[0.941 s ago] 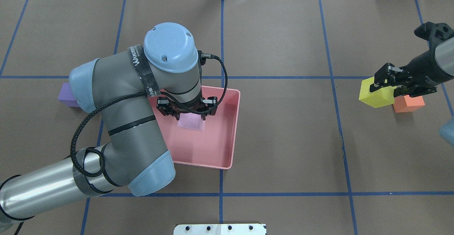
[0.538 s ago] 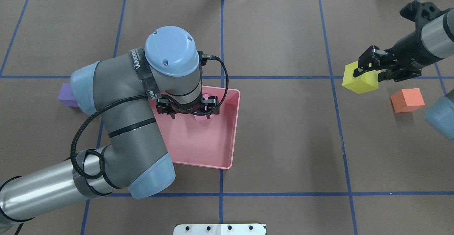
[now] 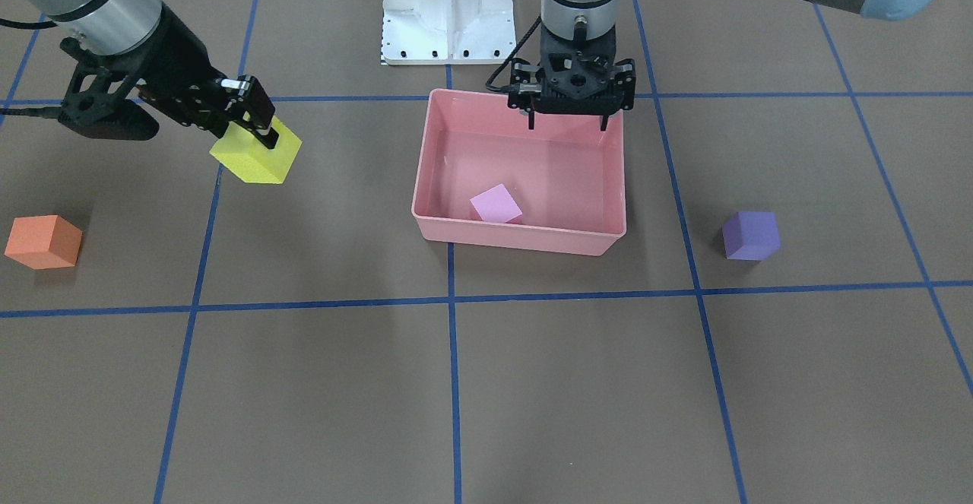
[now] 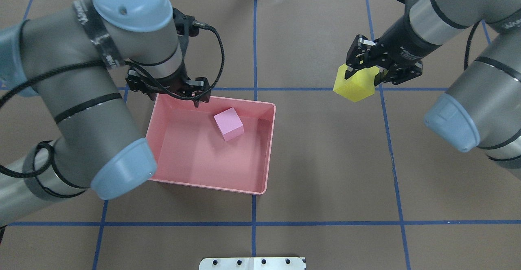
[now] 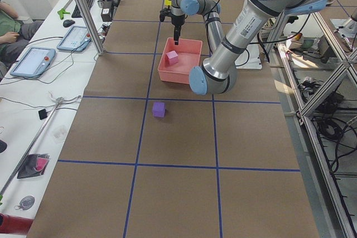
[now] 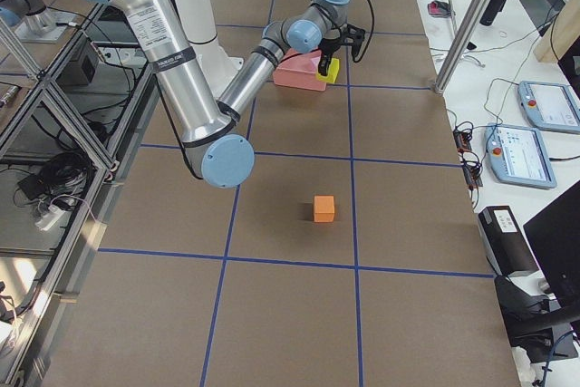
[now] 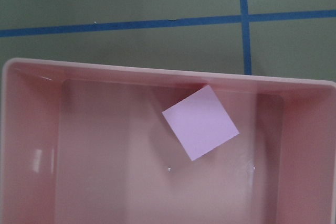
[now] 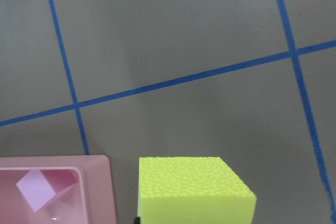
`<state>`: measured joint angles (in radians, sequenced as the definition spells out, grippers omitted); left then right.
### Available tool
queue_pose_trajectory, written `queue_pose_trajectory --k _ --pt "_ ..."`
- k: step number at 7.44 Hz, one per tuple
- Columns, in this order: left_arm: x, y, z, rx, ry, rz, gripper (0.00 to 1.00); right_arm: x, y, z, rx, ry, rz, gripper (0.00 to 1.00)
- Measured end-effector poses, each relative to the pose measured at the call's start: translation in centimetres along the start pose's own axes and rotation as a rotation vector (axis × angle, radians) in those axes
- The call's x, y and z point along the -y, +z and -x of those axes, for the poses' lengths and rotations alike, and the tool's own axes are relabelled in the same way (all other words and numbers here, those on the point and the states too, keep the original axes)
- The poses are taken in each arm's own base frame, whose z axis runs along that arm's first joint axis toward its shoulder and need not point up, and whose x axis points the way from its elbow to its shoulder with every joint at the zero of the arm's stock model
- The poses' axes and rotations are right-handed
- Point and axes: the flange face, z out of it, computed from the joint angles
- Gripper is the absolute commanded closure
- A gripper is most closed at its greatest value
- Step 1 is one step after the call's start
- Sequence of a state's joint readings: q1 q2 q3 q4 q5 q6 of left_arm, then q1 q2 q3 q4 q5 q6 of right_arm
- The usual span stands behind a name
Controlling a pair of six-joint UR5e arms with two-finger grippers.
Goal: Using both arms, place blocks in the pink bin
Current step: 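Lower yellow cube into bin with right gripper while left gripper nears purple cube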
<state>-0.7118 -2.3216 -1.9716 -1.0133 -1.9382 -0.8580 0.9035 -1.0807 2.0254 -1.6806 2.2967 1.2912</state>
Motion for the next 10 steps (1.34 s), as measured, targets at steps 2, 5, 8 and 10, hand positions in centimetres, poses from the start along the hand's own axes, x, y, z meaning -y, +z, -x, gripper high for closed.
queue_pose_trajectory --k 2,5,8,10 --pt "1.5 0.6 7.3 0.047 0.039 0.005 0.01 -3.7 2.0 5.6 0.015 0.043 0.006 1.0" --pt "1.9 4.5 17.1 -0.031 0.002 0.01 0.01 -8.8 6.2 12.6 0.011 0.061 0.004 1.0" --pt "1.9 9.1 21.5 -0.059 -0.039 -0.001 0.0 -14.2 10.8 17.9 -0.045 0.054 -0.012 1.0" --pt "2.1 12.9 23.7 -0.084 -0.071 -0.03 0.0 -16.2 14.5 20.5 -0.091 0.047 -0.024 1.0"
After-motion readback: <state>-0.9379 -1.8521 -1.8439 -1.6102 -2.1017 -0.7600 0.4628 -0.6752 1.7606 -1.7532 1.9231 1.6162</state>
